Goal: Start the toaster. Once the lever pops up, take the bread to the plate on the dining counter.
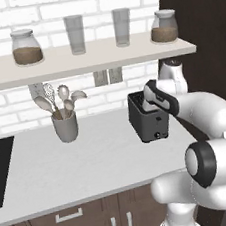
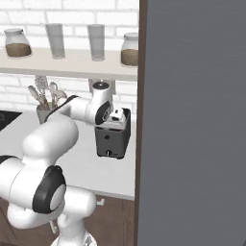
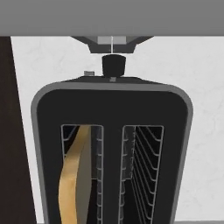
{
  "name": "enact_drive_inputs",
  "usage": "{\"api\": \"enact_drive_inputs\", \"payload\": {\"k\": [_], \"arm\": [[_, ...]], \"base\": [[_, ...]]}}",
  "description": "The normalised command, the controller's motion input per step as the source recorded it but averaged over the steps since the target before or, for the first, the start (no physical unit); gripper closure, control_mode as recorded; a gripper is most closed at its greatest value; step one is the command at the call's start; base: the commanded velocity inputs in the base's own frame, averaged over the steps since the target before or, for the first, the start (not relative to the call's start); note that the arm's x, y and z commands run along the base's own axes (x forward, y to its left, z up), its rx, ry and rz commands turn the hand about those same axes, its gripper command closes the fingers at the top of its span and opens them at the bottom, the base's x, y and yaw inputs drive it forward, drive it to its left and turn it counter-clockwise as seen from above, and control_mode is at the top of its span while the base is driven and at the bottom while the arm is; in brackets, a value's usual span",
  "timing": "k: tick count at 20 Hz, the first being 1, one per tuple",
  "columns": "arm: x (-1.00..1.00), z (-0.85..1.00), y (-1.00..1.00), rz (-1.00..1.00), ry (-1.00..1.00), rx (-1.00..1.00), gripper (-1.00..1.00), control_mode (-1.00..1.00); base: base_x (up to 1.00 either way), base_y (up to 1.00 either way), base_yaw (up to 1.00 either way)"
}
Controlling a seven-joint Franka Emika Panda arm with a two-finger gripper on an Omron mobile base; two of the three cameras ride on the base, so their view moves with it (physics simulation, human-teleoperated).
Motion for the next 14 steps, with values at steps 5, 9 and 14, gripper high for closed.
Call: {"api": "enact_drive_inputs", "payload": {"k": [5,9,14], "arm": [[0.0,-0.19,-0.13,0.0,-0.01,0.0,1.0,-1.0],[0.0,-0.2,-0.07,0.0,-0.03,0.0,1.0,-1.0],[0.0,-0.23,0.0,0.0,-0.05,0.0,1.0,-1.0]], "base": [[0.0,0.0,0.0],[0.0,0.0,0.0],[0.0,0.0,0.0]]}}
